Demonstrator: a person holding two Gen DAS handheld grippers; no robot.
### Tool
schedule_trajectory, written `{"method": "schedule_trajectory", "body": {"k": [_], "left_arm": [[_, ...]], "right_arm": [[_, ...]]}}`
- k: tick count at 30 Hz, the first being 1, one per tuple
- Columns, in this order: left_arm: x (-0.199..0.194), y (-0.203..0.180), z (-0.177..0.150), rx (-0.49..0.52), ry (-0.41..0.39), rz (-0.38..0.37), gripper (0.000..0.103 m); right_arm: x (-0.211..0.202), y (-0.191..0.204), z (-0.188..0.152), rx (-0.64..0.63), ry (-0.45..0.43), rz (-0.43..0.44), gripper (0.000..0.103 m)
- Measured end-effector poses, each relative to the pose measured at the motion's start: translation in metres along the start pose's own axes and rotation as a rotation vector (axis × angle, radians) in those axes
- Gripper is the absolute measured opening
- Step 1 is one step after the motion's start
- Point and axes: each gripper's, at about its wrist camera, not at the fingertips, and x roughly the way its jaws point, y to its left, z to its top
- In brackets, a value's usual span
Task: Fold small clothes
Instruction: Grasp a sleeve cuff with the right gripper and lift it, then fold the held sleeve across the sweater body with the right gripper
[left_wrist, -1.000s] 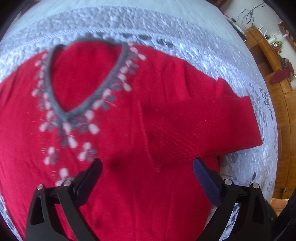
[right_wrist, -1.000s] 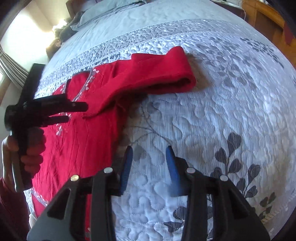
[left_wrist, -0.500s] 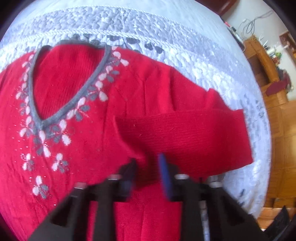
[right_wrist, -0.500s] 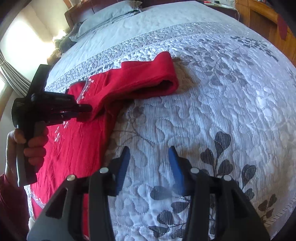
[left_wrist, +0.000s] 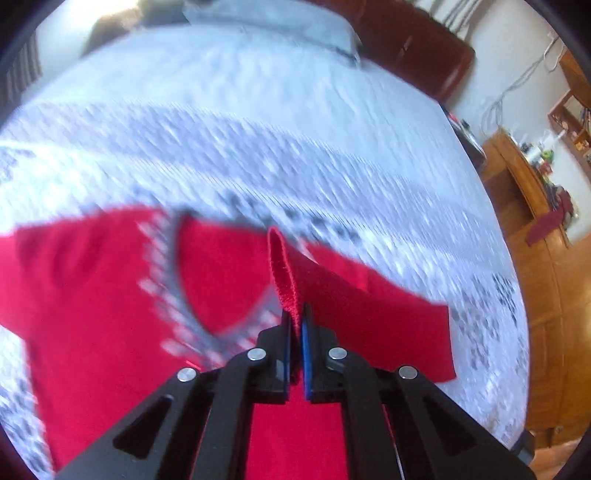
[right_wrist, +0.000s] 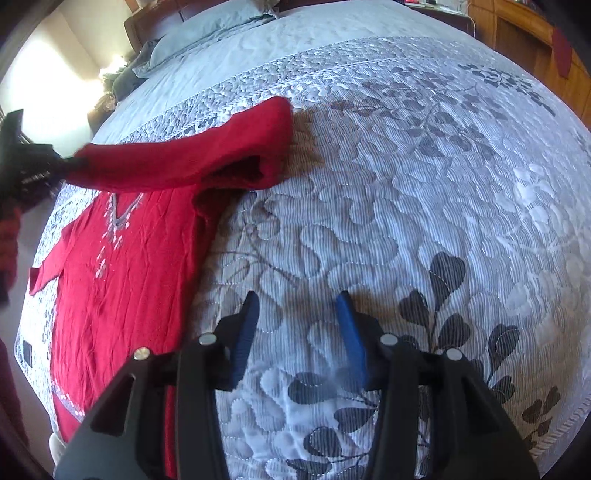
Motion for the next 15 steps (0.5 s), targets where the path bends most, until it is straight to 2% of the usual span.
{"method": "schedule_trajectory", "body": {"k": [3, 8, 11, 15], "left_arm": [[-0.02, 0.036, 0.021, -0.011, -0.059, 0.105, 0.004], [-0.025, 0.104, 0.034, -0.06, -0.089, 0.254, 0.004], [-0.009, 0.138, 0.03, -0.091, -0.056, 0.288, 0.004], [0.017, 0.162, 0.017, -0.112, 0.009, 0.293, 0.005]], "right_arm": [[0.002, 0.005, -0.001, -0.026, -0.004, -0.016, 0.047], [0.003, 0.009, -0.003, -0.045, -0.005, -0.028, 0.047], [0.003, 0.011, -0.001, -0.048, -0.005, -0.029, 0.047], [0.005, 0.02, 0.013, -0.046, 0.014, 0.005, 0.047]]}}
